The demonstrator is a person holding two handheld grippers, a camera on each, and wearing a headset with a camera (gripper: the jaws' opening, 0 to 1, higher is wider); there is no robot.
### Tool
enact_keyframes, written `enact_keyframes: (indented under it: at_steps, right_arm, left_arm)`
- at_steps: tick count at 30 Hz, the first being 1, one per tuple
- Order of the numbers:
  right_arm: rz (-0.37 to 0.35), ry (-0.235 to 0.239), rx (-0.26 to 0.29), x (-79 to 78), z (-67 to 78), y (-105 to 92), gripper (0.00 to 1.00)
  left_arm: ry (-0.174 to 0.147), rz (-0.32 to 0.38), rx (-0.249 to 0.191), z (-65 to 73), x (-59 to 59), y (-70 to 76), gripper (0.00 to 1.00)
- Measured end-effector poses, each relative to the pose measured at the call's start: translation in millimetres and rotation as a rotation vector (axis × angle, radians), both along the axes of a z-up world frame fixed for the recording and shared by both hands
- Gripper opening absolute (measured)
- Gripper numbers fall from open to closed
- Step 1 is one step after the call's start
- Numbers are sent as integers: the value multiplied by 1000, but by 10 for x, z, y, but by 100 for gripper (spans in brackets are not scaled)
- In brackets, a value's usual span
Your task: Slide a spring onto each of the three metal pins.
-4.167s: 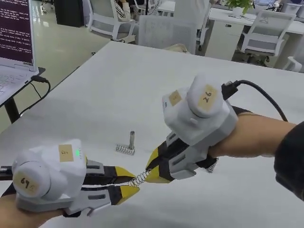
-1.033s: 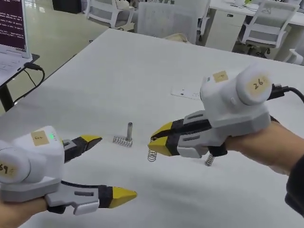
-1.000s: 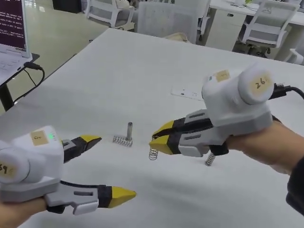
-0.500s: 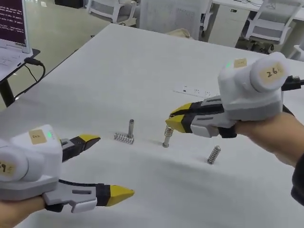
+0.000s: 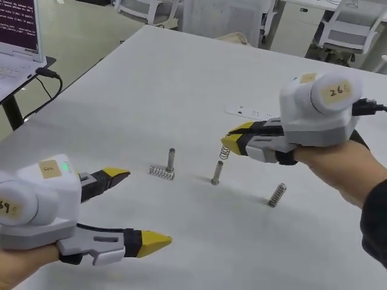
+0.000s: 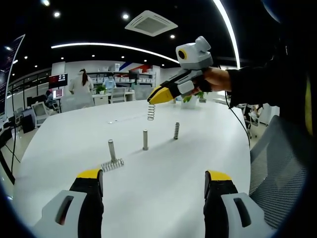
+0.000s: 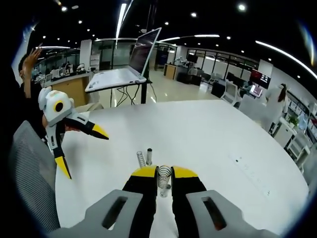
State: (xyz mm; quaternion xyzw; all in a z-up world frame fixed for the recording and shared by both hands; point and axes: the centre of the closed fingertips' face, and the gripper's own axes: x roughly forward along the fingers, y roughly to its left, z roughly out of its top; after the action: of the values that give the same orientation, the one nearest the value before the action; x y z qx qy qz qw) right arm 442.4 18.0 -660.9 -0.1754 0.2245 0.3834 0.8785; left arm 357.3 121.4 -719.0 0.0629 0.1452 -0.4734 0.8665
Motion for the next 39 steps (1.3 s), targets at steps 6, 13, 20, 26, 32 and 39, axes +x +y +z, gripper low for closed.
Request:
enact_keyframes:
  at_steps: [6, 13, 20, 26, 32, 39]
  right_arm:
    - [-20, 16, 2, 83, -91, -29, 7]
    - [-30, 35, 4, 128, -215, -30, 7]
    - [-35, 38, 0, 162, -263, -40, 7]
    - [-36, 49, 3, 167, -294, -37, 7]
    - [-33, 55, 0, 174, -329, -34, 7]
    - [-35, 63, 1, 183, -384, -50, 7]
  left_arm:
    - [1, 3, -1, -5, 16, 17, 81]
    - [5, 9, -1, -16, 35, 48, 81]
    - [9, 10, 3, -38, 47, 65, 80]
    - [10, 11, 1, -40, 54, 70, 79]
    - [13, 11, 2, -50, 57, 73, 79]
    - [15, 10, 6, -59, 56, 74, 78]
